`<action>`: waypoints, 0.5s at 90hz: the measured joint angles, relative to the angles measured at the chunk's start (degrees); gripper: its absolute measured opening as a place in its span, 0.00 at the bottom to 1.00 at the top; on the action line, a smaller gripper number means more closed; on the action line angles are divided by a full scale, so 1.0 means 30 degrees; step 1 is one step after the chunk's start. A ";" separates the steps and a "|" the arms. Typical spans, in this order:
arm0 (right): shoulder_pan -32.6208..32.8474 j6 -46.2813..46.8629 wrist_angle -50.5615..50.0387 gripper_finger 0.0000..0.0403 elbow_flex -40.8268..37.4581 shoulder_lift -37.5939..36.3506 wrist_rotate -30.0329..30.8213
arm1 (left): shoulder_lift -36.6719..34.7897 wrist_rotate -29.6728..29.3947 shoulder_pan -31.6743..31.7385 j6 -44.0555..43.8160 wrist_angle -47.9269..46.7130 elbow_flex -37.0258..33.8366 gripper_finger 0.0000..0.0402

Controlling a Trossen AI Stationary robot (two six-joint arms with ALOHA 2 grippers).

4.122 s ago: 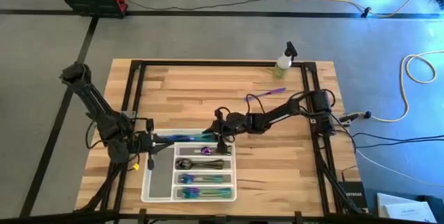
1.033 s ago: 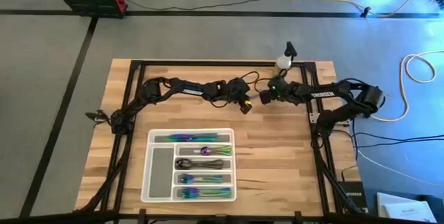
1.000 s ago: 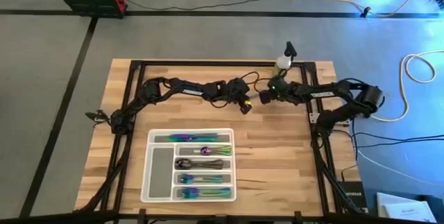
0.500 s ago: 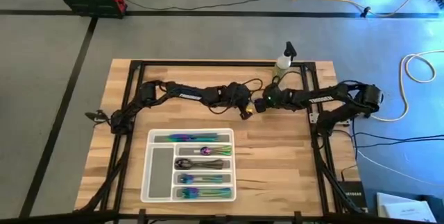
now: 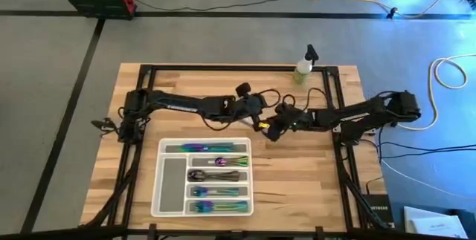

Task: Sort silverware
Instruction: Put the blue table knife into the white silverware tray

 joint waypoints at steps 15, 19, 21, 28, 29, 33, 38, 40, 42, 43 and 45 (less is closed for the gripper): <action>0.0119 -0.2517 -0.1299 0.10 0.0000 -0.0273 -0.0819 | -0.2570 -0.1276 -0.0339 -0.1122 -0.0276 -0.3299 0.00; 0.0109 -0.3148 -0.1026 0.10 0.0007 -0.0162 -0.1287 | -0.3495 -0.1367 -0.0360 -0.1916 -0.0066 -0.4688 0.00; 0.0104 -0.3555 -0.0945 0.10 0.0007 -0.0138 -0.1533 | -0.3845 -0.1395 -0.0337 -0.2304 0.0011 -0.5475 0.00; 0.0097 -0.4770 -0.0326 0.10 0.0050 0.0003 -0.1922 | -0.5256 -0.1486 -0.0300 -0.3909 0.0793 -0.8229 0.00; 0.0097 -0.4935 -0.0274 0.10 0.0073 0.0022 -0.1978 | -0.5434 -0.1488 -0.0293 -0.4188 0.0934 -0.8627 0.00; 0.0097 -0.5795 0.0005 0.10 0.0248 0.0160 -0.1998 | -0.6262 -0.1497 -0.0293 -0.5198 0.1348 -1.0083 0.00; 0.0097 -0.6872 0.0174 0.10 0.0715 0.0479 -0.2009 | -0.7024 -0.1519 -0.0278 -0.6379 0.1936 -1.1588 0.00; 0.0097 -0.7280 0.0246 0.10 0.0973 0.0663 -0.2009 | -0.7272 -0.1515 -0.0225 -0.6782 0.2069 -1.2085 0.00; 0.0097 -0.7651 0.0273 0.10 0.1291 0.0881 -0.2009 | -0.7411 -0.1492 -0.0169 -0.7135 0.2157 -1.2558 0.00; 0.0097 -0.7845 0.0273 0.10 0.1438 0.1005 -0.2009 | -0.7456 -0.1487 -0.0128 -0.7273 0.2217 -1.2758 0.00; 0.0087 -0.8363 0.0257 0.10 0.1713 0.1274 -0.2009 | -0.7538 -0.1486 -0.0022 -0.7531 0.2267 -1.3085 0.00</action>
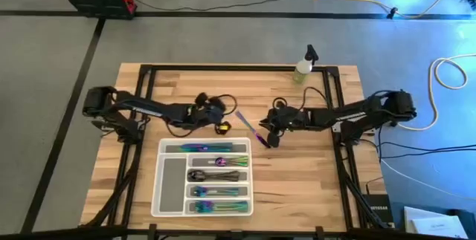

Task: Sort silverware
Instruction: Put the blue table knife into the white silverware tray

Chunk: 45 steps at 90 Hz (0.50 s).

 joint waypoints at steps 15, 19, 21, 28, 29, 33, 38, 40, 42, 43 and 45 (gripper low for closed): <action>-0.0556 -0.4759 -0.0548 0.10 0.2715 0.3167 -0.0295 | -0.0040 0.0697 0.0873 -0.0570 0.0000 -0.1013 0.00; -0.0780 -0.5387 -0.1270 0.10 0.3687 0.4128 -0.0341 | -0.0040 0.1010 0.0919 -0.0582 -0.0038 -0.1114 0.00; -0.0922 -0.5476 -0.1798 0.10 0.4249 0.4603 -0.0412 | -0.0040 0.1060 0.0916 -0.0589 -0.0047 -0.1161 0.00; -0.1494 -0.5618 -0.3792 0.09 0.6474 0.6151 -0.0668 | -0.0040 0.0925 0.0761 -0.0589 -0.0028 -0.1245 0.00; -0.1574 -0.5618 -0.4107 0.08 0.6793 0.6368 -0.0671 | -0.0040 0.0836 0.0733 -0.0599 -0.0026 -0.1260 0.00; -0.1868 -0.5625 -0.5121 0.07 0.7990 0.7188 -0.0671 | -0.0040 0.0298 0.0631 -0.0945 -0.0358 -0.1284 0.00; -0.2222 -0.5689 -0.6055 0.05 0.9253 0.8073 -0.0699 | -0.0040 -0.0383 0.0552 -0.1574 -0.1150 -0.1284 0.00; -0.2339 -0.5739 -0.6312 0.03 0.9695 0.8416 -0.0790 | -0.0040 -0.0582 0.0534 -0.1812 -0.1595 -0.1291 0.00; -0.2475 -0.5761 -0.6526 0.02 1.0132 0.8679 -0.0964 | -0.0040 -0.0785 0.0543 -0.2011 -0.2030 -0.1291 0.00; -0.2546 -0.5768 -0.6643 0.02 1.0334 0.8795 -0.1073 | -0.0040 -0.0895 0.0546 -0.2072 -0.2208 -0.1291 0.00; -0.2688 -0.5786 -0.6896 0.01 1.0682 0.9029 -0.1313 | -0.0035 -0.1092 0.0554 -0.2299 -0.2548 -0.1291 0.00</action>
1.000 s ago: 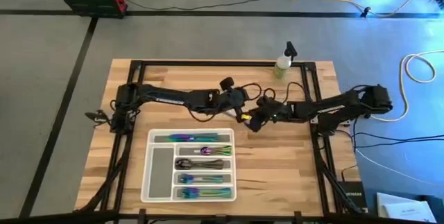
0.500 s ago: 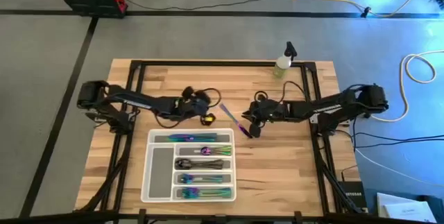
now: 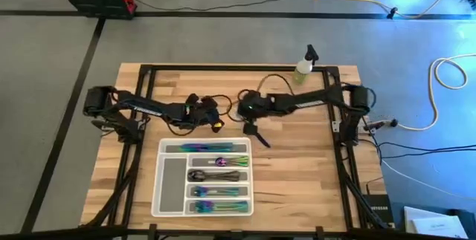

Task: Sort silverware
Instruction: Put the blue table knife into the white silverware tray

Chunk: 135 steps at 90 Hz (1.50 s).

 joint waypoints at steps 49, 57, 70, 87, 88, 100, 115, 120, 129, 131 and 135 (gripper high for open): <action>-0.0835 -0.0371 -0.1021 0.00 0.3073 0.3607 -0.3148 | -0.1884 0.1336 -0.0657 -0.1607 0.3789 -0.4812 0.00; -0.0835 -0.0308 -0.1054 0.00 0.3319 0.3988 -0.3132 | -0.1884 0.1779 -0.0642 -0.1378 0.4592 -0.5008 0.00; -0.0961 -0.0022 -0.1185 0.00 0.3357 0.4056 -0.2681 | -0.1884 0.1970 -0.0654 -0.1139 0.4753 -0.5013 0.00; -0.1489 0.0549 -0.1812 0.00 0.3372 0.4041 -0.2141 | -0.1884 0.2117 -0.0650 -0.1176 0.4724 -0.5013 0.00; -0.1525 0.0567 -0.1868 0.00 0.3376 0.4040 -0.2141 | -0.1884 0.2126 -0.0650 -0.1176 0.4738 -0.5013 0.00; -0.1717 0.1026 -0.2603 0.00 0.3410 0.4001 -0.1969 | -0.1884 0.2342 -0.0666 -0.1190 0.4759 -0.5005 0.00; -0.1681 0.1035 -0.2973 0.00 0.3423 0.3938 -0.1618 | -0.1884 0.2378 -0.0752 -0.1205 0.4759 -0.5005 0.00; -0.1681 0.1042 -0.3193 0.00 0.3423 0.3930 -0.1468 | -0.1884 0.2438 -0.0766 -0.1258 0.4759 -0.5005 0.00; -0.1681 0.1042 -0.3838 0.00 0.3423 0.3908 -0.1128 | -0.1884 0.2465 -0.0859 -0.1278 0.4744 -0.5005 0.00; -0.1681 0.1042 -0.3993 0.00 0.3425 0.3899 -0.1088 | -0.1884 0.2465 -0.0868 -0.1285 0.4744 -0.5005 0.00; -0.1681 0.1042 -0.4312 0.00 0.3430 0.3887 -0.0986 | -0.1884 0.2465 -0.0874 -0.1285 0.4744 -0.5005 0.00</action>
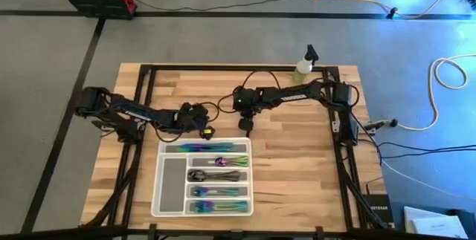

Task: Sort silverware
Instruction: Put the blue table knife into the white silverware tray

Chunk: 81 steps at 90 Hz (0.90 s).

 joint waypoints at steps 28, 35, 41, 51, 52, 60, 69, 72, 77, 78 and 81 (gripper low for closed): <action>-0.0066 -0.0030 -0.2263 0.00 -0.0138 -0.0877 0.1146 | 0.0000 0.0000 -0.0349 -0.0007 -0.0087 0.0007 0.00; -0.0139 -0.0125 -0.3257 0.00 -0.0247 -0.1195 0.1797 | 0.0000 0.0007 -0.0506 -0.0007 -0.0091 0.0007 0.00; -0.0185 -0.0138 -0.3610 0.00 -0.0557 -0.1463 0.2000 | 0.0000 0.0007 -0.0579 -0.0068 -0.0080 0.0007 0.00; -0.0211 -0.0052 -0.3496 0.00 -0.1345 -0.1977 0.2240 | 0.0000 0.0002 -0.0635 -0.0142 -0.0064 0.0007 0.00; -0.0211 -0.0029 -0.3454 0.00 -0.1428 -0.2030 0.2240 | 0.0000 0.0000 -0.0635 -0.0160 -0.0066 0.0007 0.00; -0.0197 0.0112 -0.3307 0.00 -0.2177 -0.2515 0.2427 | 0.0007 0.0015 -0.0635 -0.0262 -0.0073 0.0007 0.00; -0.0197 0.0473 -0.3151 0.00 -0.3093 -0.3135 0.2550 | 0.0007 0.0211 -0.0635 -0.0262 -0.0066 0.0007 0.00; -0.0197 0.0536 -0.3158 0.00 -0.3424 -0.3390 0.2553 | 0.0007 0.0285 -0.0635 -0.0262 -0.0073 0.0007 0.00; -0.0197 0.0664 -0.3156 0.00 -0.3965 -0.3821 0.2553 | 0.0007 0.0438 -0.0635 -0.0258 -0.0058 0.0007 0.00; -0.0197 0.0710 -0.3162 0.00 -0.4078 -0.3920 0.2552 | 0.0007 0.0454 -0.0635 -0.0256 -0.0058 0.0007 0.00; -0.0197 0.0876 -0.3211 0.00 -0.4415 -0.4206 0.2547 | 0.0007 0.0484 -0.0635 -0.0262 -0.0066 0.0007 0.00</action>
